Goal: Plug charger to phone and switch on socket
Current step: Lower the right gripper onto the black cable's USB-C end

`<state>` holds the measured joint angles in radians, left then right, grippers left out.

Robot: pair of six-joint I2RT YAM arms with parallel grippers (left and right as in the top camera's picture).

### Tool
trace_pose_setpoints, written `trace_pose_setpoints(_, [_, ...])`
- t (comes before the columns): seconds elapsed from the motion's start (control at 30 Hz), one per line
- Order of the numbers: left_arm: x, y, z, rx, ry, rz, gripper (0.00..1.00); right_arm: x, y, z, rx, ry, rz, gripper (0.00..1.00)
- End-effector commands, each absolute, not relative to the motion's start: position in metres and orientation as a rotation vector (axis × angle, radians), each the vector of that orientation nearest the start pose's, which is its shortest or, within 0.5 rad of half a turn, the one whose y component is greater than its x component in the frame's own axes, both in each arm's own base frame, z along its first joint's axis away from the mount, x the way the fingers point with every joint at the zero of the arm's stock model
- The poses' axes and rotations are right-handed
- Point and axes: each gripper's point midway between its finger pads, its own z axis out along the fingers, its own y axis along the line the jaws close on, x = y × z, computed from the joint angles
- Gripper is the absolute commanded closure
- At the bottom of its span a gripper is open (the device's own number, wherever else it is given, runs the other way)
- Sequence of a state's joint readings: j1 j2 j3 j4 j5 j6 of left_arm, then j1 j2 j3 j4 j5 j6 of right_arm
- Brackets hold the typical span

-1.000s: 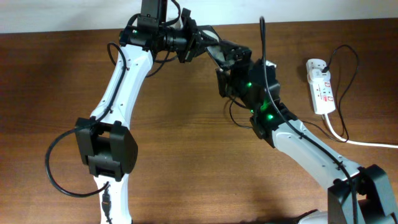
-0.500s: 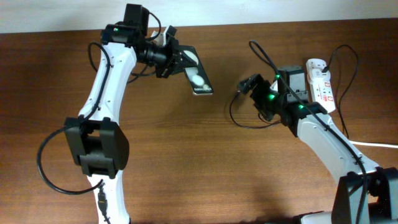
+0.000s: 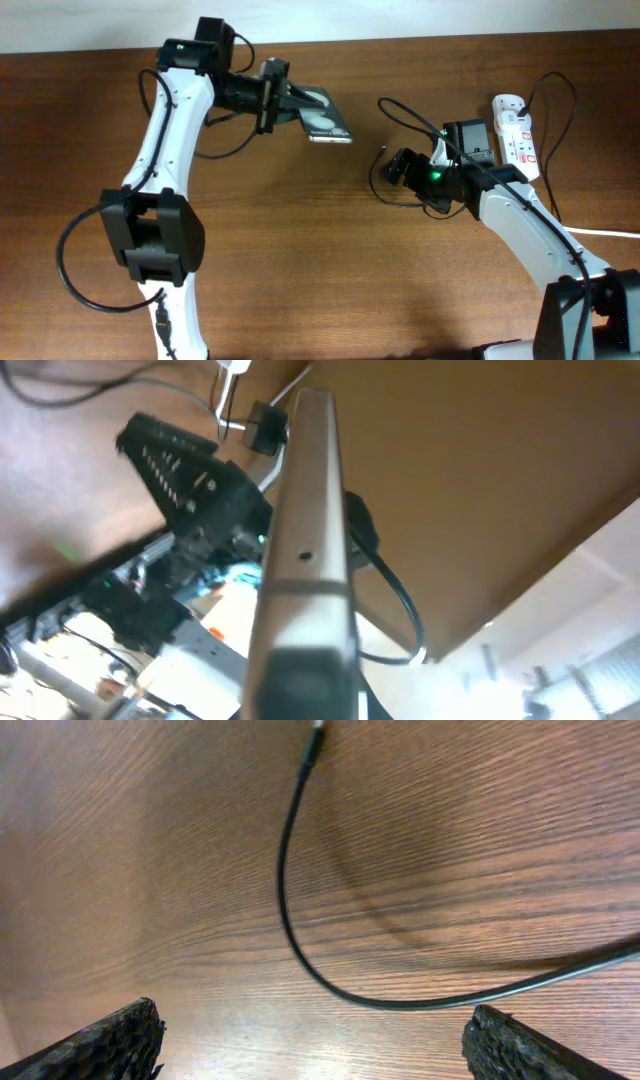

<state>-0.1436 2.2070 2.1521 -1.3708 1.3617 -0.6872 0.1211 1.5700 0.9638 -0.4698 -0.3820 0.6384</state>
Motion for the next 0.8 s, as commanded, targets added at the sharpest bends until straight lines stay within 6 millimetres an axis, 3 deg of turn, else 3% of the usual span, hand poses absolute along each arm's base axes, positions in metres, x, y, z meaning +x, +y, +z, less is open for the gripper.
trace_pose_setpoints(0.0, [0.416,-0.208,0.277,-0.762,2.679,-2.285,1.00,0.356,0.093,0.077,0.556,2.678,0.623,0.01])
trace_pose_setpoints(0.13, [0.424,-0.187,0.278,-0.842,2.627,-2.292,1.00,0.354,0.092,0.076,0.520,2.688,0.606,0.01])
trace_pose_setpoints(0.37, [0.428,-0.185,0.278,-0.749,2.602,-2.278,1.00,0.353,0.087,0.073,0.511,2.698,0.554,0.00])
trace_pose_setpoints(0.53, [0.435,-0.185,0.275,-0.318,2.503,-2.157,1.00,0.353,0.087,0.073,0.438,2.703,0.538,0.13])
trace_pose_setpoints(0.67, [0.442,-0.175,0.235,-0.363,2.685,-1.806,1.00,0.353,0.087,0.073,0.411,2.703,0.537,0.19])
trace_pose_setpoints(0.77, [0.443,-0.172,0.228,-0.377,2.715,-1.744,1.00,0.362,0.092,0.082,0.434,2.666,0.582,0.36])
